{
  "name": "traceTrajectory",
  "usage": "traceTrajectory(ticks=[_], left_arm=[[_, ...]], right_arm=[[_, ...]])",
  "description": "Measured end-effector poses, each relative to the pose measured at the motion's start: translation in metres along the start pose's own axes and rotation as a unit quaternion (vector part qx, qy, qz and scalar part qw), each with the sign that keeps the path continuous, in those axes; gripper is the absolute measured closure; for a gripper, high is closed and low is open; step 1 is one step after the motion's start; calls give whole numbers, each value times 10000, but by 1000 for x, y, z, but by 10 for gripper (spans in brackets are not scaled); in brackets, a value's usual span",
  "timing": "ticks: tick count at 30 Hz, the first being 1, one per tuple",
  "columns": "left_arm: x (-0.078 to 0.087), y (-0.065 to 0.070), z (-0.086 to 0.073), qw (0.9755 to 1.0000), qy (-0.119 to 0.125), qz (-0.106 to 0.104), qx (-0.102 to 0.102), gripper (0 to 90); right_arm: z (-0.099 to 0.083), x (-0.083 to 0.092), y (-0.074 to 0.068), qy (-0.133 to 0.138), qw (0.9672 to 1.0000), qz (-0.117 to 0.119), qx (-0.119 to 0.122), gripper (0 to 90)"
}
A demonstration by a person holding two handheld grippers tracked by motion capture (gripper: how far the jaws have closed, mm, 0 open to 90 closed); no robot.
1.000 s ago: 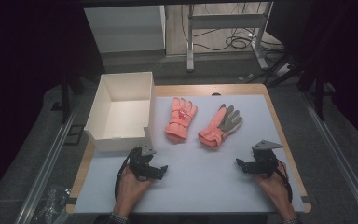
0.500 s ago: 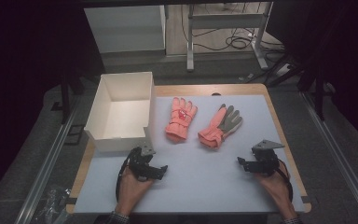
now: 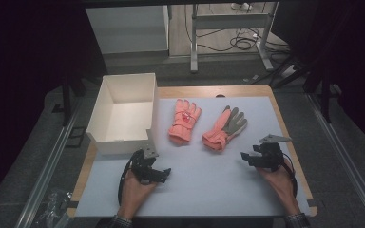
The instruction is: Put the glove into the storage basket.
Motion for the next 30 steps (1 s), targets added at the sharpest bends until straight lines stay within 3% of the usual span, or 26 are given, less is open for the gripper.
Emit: traceTrajectory(ticks=[5,24,30], left_arm=[[0,0,0,10000,-1,-1,2,0],[0,0,0,10000,-1,1,1,0],[0,0,0,10000,2,1,1,0]], right_arm=[[19,-6,-1,170,9998,-58,-86,308],[70,-38,-1,143,9994,-213,224,342],[83,-54,3,92,9995,-257,157,348]])
Point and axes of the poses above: each handheld gripper's, and its own axes: x roughly backward along the jaws, z roughly out of its top, y roughly to its right, the point moved 3 cm from there along -x, roughly forward along the jaws, and after that the axes turned 5 degrees about -z, right-handed, at the moved point
